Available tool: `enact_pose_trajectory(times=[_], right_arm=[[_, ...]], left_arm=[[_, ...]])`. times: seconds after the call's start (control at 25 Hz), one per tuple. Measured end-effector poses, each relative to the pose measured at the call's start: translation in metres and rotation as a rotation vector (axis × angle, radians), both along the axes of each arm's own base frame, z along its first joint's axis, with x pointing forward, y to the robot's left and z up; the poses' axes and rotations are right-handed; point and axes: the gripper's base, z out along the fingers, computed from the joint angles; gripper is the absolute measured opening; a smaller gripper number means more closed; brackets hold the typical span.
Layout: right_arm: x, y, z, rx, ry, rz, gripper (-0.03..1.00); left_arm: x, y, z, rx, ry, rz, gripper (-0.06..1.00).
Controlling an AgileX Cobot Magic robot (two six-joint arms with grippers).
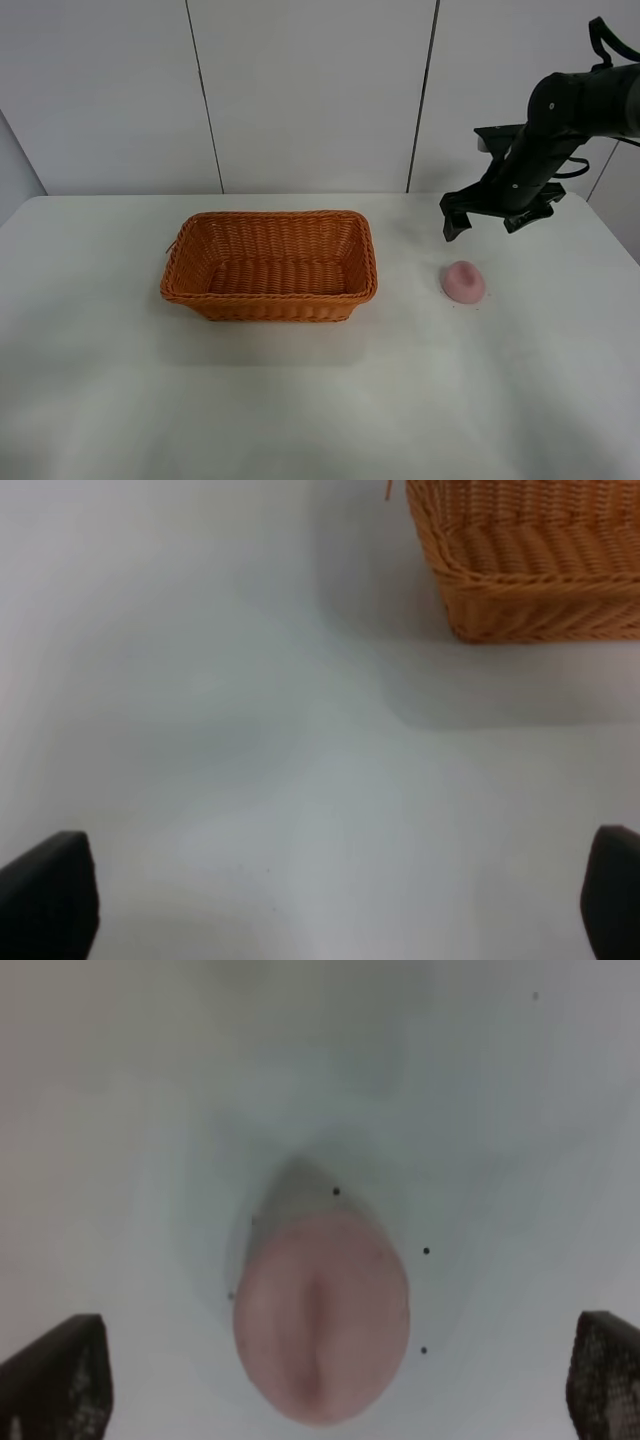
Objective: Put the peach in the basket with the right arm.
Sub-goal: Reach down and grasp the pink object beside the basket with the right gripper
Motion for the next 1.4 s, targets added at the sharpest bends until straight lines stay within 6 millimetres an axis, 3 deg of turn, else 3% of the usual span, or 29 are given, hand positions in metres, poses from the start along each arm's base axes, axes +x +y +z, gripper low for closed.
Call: enact_pose_trajectory(times=[0.32, 0.6, 0.76, 1.2, 1.4], right_arm=[[0.003, 0.000, -0.006, 0.002, -0.002, -0.005, 0.70], [0.011, 0.002, -0.056, -0.002, 0.111, -0.012, 0.70], [0.011, 0.002, -0.073, -0.004, 0.152, -0.014, 0.70], [0.013, 0.003, -0.088, -0.004, 0.171, -0.023, 0.68], [0.013, 0.003, -0.088, -0.002, 0.163, -0.027, 0.59]], left_arm=[[0.000, 0.000, 0.000, 0.000, 0.000, 0.000, 0.99], [0.000, 0.000, 0.000, 0.000, 0.000, 0.000, 0.99], [0.000, 0.000, 0.000, 0.000, 0.000, 0.000, 0.99], [0.000, 0.000, 0.000, 0.000, 0.000, 0.000, 0.99], [0.000, 0.000, 0.000, 0.000, 0.000, 0.000, 0.99]])
